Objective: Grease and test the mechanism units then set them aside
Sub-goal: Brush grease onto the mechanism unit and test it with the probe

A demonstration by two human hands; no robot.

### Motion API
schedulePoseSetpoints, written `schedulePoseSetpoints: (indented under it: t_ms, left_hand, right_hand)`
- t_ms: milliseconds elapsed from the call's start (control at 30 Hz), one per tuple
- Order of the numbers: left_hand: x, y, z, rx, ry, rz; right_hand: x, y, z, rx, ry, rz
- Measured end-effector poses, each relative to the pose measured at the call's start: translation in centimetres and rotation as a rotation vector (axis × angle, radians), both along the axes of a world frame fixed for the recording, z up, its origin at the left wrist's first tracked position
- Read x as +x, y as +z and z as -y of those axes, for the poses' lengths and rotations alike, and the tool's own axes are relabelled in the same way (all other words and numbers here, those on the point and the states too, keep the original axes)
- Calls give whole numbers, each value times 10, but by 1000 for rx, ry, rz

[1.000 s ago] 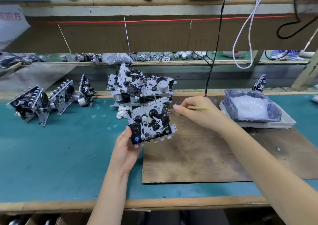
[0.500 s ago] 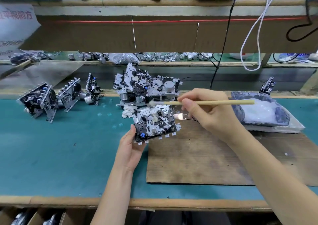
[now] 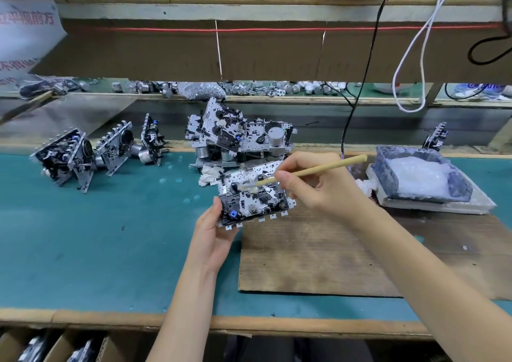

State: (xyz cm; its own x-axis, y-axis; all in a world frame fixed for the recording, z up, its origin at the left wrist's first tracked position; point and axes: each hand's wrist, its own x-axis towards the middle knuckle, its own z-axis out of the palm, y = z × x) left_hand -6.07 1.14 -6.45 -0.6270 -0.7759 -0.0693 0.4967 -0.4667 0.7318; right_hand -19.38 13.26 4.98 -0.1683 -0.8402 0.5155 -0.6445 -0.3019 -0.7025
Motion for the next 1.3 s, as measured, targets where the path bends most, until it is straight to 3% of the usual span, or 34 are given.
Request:
schedulePoseSetpoints:
  t_ms: [567,833,1300]
  left_hand:
    - [0,0,1,29,-10,-2]
    - [0,1,1,46,-6,-23]
    - [0,1,1,55,-9,-16]
  right_hand:
    - [2,1,3,33,4,-3]
    - [4,1,5,-83,-73,191]
    - [2,-4,12,-52,-67,224]
